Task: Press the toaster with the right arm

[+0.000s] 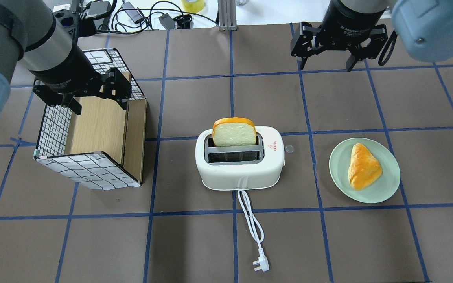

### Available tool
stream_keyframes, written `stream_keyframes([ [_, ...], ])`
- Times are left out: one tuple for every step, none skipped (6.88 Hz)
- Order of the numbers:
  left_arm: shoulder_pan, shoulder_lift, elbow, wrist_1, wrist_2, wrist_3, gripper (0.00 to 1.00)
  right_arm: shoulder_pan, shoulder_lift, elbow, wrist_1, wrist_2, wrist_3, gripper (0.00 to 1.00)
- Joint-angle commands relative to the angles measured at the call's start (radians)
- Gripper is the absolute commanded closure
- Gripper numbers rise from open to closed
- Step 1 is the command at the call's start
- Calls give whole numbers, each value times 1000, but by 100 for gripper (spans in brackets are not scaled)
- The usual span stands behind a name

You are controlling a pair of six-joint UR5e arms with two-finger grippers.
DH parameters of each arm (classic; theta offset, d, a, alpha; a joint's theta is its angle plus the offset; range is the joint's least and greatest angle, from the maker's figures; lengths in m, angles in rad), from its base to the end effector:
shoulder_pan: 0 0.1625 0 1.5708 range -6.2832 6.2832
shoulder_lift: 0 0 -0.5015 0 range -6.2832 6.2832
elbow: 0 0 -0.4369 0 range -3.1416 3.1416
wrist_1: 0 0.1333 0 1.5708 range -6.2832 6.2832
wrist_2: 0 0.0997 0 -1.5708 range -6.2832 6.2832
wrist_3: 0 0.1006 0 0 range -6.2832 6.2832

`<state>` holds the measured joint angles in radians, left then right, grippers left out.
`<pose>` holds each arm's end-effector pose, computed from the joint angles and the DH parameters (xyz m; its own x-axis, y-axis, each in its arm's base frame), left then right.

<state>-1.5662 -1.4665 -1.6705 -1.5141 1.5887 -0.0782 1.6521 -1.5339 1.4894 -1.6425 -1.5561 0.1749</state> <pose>-0.1292 -0.4910 0.5690 -0.9964 -0.0837 -0.0130 -0.0827 0.9946 -0.0625 0.1803 -0.5528 0.5947 -0.9953 0.0906 -0.0345 0.0940 0.9893 -0.1116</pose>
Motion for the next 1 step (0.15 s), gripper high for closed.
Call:
stream_keyframes([
  [0,0,0,0,0,0,0,0,0,0,1,-1,-2,0],
])
